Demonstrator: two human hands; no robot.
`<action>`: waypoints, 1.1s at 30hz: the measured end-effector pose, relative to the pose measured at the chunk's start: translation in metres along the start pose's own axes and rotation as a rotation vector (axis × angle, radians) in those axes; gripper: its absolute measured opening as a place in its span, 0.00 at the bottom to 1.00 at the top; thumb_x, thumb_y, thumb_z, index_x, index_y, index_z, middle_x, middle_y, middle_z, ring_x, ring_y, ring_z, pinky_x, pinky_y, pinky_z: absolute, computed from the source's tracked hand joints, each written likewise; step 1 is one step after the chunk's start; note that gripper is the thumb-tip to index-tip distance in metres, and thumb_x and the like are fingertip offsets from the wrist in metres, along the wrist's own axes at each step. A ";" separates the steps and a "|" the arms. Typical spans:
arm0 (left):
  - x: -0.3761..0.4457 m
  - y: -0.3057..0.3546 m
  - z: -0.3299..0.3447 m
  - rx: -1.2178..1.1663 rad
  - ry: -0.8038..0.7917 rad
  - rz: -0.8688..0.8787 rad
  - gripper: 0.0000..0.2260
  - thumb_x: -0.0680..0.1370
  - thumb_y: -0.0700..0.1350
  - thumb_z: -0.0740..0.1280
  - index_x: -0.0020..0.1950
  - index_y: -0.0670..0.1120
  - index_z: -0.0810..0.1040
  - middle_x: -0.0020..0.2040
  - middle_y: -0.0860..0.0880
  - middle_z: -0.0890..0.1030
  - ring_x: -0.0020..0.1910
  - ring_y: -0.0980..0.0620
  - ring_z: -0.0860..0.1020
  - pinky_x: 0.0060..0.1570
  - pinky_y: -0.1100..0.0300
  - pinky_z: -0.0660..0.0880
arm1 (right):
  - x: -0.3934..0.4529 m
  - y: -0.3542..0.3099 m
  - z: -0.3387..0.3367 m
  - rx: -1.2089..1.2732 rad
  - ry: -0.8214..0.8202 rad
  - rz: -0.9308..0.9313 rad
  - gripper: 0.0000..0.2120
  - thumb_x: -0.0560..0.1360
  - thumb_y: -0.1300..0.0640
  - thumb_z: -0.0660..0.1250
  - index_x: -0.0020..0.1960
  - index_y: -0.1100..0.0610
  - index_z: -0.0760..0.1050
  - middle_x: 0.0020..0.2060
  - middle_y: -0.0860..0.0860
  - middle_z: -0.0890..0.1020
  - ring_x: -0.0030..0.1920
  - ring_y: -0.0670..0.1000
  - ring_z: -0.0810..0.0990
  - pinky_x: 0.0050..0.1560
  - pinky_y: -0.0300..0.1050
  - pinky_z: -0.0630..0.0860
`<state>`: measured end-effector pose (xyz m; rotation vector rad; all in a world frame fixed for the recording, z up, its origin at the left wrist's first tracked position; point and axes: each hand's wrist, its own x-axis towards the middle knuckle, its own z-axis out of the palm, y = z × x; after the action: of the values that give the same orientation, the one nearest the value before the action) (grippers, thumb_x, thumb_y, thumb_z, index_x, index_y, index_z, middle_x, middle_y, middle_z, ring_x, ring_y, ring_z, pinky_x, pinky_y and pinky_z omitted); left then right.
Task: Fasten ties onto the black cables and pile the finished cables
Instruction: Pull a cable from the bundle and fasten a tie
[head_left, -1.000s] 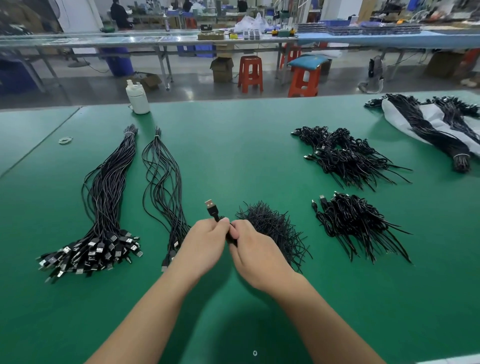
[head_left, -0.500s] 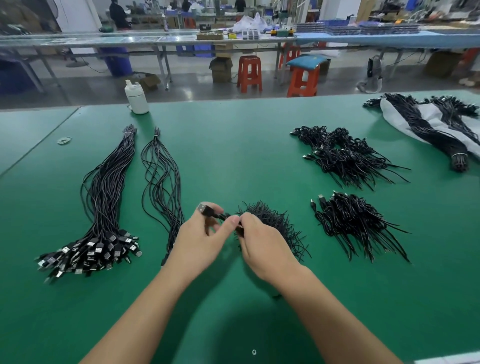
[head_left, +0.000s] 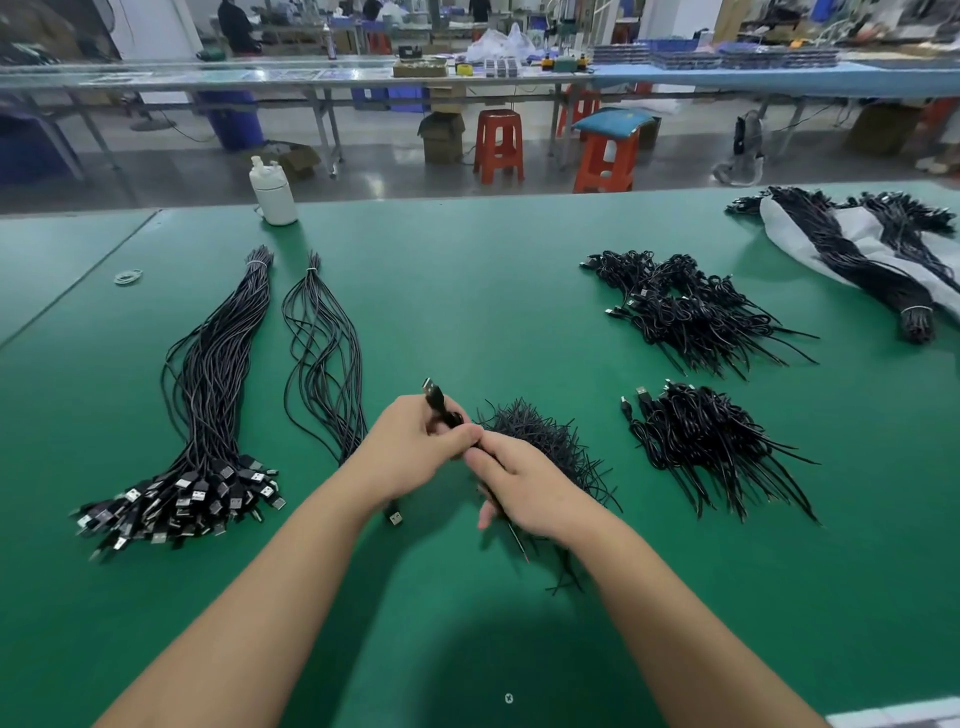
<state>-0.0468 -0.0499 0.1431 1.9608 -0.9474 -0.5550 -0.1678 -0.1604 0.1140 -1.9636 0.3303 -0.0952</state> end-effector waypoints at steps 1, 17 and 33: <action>0.001 0.001 0.001 -0.047 -0.018 -0.009 0.07 0.77 0.44 0.71 0.38 0.47 0.80 0.28 0.52 0.74 0.24 0.57 0.64 0.26 0.65 0.63 | 0.001 0.000 -0.001 -0.055 0.018 -0.015 0.13 0.84 0.54 0.55 0.64 0.48 0.74 0.42 0.44 0.78 0.26 0.48 0.79 0.35 0.42 0.76; 0.025 -0.035 0.033 -0.550 -0.126 -0.142 0.05 0.78 0.41 0.70 0.53 0.45 0.77 0.31 0.53 0.71 0.27 0.55 0.66 0.28 0.64 0.67 | 0.001 0.025 -0.019 -0.250 0.319 0.077 0.14 0.84 0.54 0.54 0.40 0.51 0.69 0.35 0.49 0.75 0.36 0.51 0.73 0.41 0.50 0.72; 0.010 -0.095 0.072 0.778 -0.146 0.242 0.04 0.82 0.50 0.62 0.50 0.53 0.76 0.48 0.53 0.69 0.36 0.51 0.72 0.38 0.58 0.71 | -0.010 0.054 -0.024 -0.054 0.334 0.286 0.13 0.83 0.53 0.53 0.41 0.54 0.68 0.31 0.49 0.68 0.33 0.52 0.68 0.43 0.58 0.76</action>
<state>-0.0514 -0.0625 0.0246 2.4375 -1.6439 -0.1934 -0.1926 -0.1987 0.0752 -1.9311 0.8355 -0.2311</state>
